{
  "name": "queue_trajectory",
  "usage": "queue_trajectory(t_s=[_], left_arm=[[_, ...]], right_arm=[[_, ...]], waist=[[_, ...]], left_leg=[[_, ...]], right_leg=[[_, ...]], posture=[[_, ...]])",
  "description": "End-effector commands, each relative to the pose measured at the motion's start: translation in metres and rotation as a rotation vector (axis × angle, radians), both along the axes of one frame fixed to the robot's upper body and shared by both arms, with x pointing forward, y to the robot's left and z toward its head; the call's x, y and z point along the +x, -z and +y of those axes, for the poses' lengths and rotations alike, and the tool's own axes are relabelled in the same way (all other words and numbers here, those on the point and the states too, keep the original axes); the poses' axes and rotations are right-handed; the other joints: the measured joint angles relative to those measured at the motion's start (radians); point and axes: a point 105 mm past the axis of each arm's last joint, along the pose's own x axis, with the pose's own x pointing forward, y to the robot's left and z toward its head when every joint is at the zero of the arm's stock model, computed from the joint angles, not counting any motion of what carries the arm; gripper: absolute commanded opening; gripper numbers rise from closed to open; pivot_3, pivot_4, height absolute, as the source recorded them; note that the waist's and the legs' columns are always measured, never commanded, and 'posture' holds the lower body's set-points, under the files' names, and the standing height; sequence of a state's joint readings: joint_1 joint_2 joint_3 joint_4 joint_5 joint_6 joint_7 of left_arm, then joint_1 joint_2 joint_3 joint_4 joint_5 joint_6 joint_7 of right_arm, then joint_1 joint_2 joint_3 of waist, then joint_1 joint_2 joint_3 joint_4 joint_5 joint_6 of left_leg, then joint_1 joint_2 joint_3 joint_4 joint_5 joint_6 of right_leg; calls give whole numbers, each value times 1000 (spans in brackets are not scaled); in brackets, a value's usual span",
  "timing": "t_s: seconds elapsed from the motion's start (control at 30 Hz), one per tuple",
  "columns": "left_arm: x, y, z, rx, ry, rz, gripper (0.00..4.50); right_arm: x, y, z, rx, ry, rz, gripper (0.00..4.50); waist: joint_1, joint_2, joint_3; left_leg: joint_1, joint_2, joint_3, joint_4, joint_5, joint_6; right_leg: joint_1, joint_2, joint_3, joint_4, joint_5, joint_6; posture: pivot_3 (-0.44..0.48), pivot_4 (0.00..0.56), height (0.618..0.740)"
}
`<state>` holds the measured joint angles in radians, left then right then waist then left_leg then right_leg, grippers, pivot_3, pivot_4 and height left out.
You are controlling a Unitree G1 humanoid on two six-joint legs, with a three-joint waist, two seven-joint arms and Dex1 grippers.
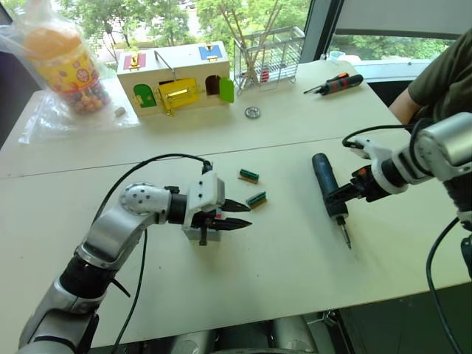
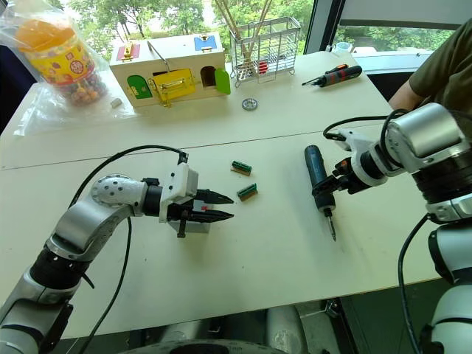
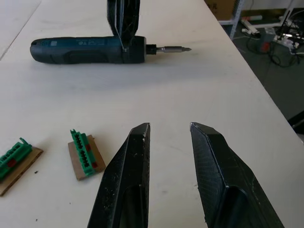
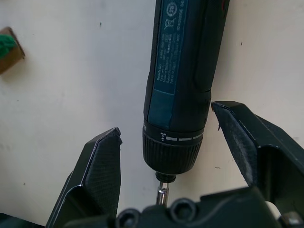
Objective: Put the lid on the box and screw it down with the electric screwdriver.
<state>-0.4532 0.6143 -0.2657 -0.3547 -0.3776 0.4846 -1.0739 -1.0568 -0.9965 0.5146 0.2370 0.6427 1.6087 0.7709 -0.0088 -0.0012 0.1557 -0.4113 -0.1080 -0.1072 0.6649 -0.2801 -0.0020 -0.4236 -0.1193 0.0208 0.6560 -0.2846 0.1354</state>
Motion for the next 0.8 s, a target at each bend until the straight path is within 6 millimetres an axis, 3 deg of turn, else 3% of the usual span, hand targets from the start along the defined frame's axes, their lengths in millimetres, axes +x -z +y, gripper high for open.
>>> queue_trajectory(t_s=[0.03, 0.17, 0.33, 0.57, 0.67, 0.8], left_arm=[[3, -9, -7, -3, 11, -75, 1329], [7, -2, -6, 20, 2, -84, 1329], [9, -1, -6, 12, -6, -83, 1329], [13, 1, 1, 33, -29, -89, 1329], [23, -3, 17, 47, -86, -89, 1329], [34, -11, 42, 27, -159, -56, 1329]], right_arm=[[5, 4, 3, -27, 12, 17, 3379], [8, 16, 15, -47, -35, 30, 3379], [9, 29, 18, -106, -90, 30, 1799], [4, 36, 4, -142, -97, 48, 1754], [27, 3, 4, -75, -49, -100, 1754], [53, -59, 18, 92, 14, -322, 1754]], waist=[[-1, 0, 0], [-3, 0, 0], [-5, -1, -1], [-3, -3, -2], [-3, -3, -2], [-11, 1, 1]], left_leg=[[0, 0, 0, 0, 0, 0], [0, 0, 0, -1, 0, 0], [0, 0, 0, 0, 0, 0], [1, 0, -1, 0, 0, 0], [1, 0, -1, 1, 0, 0], [0, 0, 0, 0, 0, 0]], right_leg=[[0, 0, 0, 0, 0, 0], [-1, 0, 0, 0, 0, 0], [-1, 1, 0, 0, 0, 0], [1, 1, -1, 0, 0, 0], [1, 0, -1, 0, 0, 0], [-1, 0, 0, 1, 0, 0]], posture=[[0, 150, 740], [0, 150, 740], [0, 150, 740], [0, 150, 740], [0, 150, 740], [0, 150, 740]])
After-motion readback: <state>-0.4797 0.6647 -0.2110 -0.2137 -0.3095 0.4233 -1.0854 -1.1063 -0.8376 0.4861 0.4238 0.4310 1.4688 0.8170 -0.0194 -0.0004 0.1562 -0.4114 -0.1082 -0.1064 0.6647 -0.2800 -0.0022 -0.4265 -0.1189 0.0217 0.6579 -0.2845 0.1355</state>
